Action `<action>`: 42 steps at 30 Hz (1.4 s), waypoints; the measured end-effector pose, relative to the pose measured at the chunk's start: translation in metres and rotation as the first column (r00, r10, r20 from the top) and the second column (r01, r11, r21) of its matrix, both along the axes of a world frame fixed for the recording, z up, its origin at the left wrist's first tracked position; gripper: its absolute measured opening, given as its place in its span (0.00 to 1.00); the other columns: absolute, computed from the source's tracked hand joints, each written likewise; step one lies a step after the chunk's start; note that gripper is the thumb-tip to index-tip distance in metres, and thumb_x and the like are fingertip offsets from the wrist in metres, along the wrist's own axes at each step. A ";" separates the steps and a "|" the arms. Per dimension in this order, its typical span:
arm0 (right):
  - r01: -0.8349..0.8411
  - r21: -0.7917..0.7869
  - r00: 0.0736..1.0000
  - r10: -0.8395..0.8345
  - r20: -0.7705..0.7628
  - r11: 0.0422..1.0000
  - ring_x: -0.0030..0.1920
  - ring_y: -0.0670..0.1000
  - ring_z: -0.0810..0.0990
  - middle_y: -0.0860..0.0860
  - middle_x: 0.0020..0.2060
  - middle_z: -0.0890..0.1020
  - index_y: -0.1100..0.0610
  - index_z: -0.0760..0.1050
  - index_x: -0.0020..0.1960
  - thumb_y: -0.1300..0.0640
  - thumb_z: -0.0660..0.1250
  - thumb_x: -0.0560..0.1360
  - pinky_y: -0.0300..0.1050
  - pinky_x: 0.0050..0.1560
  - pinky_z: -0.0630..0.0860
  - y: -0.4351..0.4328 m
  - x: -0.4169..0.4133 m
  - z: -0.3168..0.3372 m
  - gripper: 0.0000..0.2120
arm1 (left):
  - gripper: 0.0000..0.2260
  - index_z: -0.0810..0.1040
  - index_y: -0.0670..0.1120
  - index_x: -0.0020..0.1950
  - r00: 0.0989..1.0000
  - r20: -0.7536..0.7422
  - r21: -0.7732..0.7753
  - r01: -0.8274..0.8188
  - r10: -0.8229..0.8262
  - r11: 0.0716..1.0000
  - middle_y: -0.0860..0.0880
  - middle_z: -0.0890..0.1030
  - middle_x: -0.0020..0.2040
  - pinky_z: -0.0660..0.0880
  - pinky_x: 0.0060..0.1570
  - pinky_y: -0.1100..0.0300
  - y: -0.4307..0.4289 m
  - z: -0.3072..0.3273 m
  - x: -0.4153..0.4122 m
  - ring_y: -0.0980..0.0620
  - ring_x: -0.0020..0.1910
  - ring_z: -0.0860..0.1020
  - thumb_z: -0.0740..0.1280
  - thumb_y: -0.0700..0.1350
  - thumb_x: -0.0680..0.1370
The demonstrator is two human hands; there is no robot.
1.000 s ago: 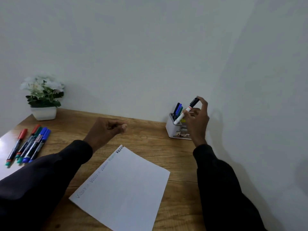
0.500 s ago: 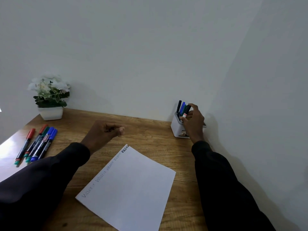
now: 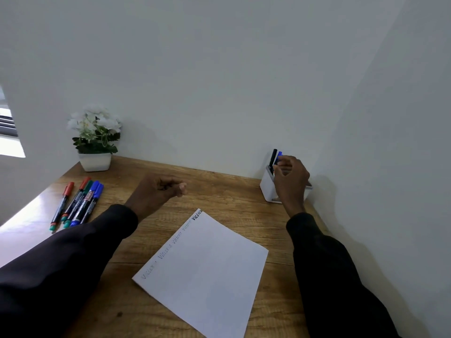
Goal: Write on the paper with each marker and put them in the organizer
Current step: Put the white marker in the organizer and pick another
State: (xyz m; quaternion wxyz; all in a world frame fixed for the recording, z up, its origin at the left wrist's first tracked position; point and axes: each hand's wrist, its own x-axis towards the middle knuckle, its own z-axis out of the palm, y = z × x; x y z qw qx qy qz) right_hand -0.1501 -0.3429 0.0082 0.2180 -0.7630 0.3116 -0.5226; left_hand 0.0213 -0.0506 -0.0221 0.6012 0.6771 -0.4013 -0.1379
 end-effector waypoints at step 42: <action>-0.778 0.235 0.458 0.781 -0.424 0.583 0.44 0.41 0.82 0.46 0.46 0.86 0.55 0.85 0.55 0.59 0.74 0.78 0.35 0.46 0.78 0.248 0.157 -0.058 0.06 | 0.09 0.84 0.44 0.55 0.945 0.136 0.086 -0.310 0.297 0.947 0.45 0.86 0.47 0.81 0.48 0.61 0.196 -0.014 0.063 0.51 0.46 0.84 0.73 0.40 0.75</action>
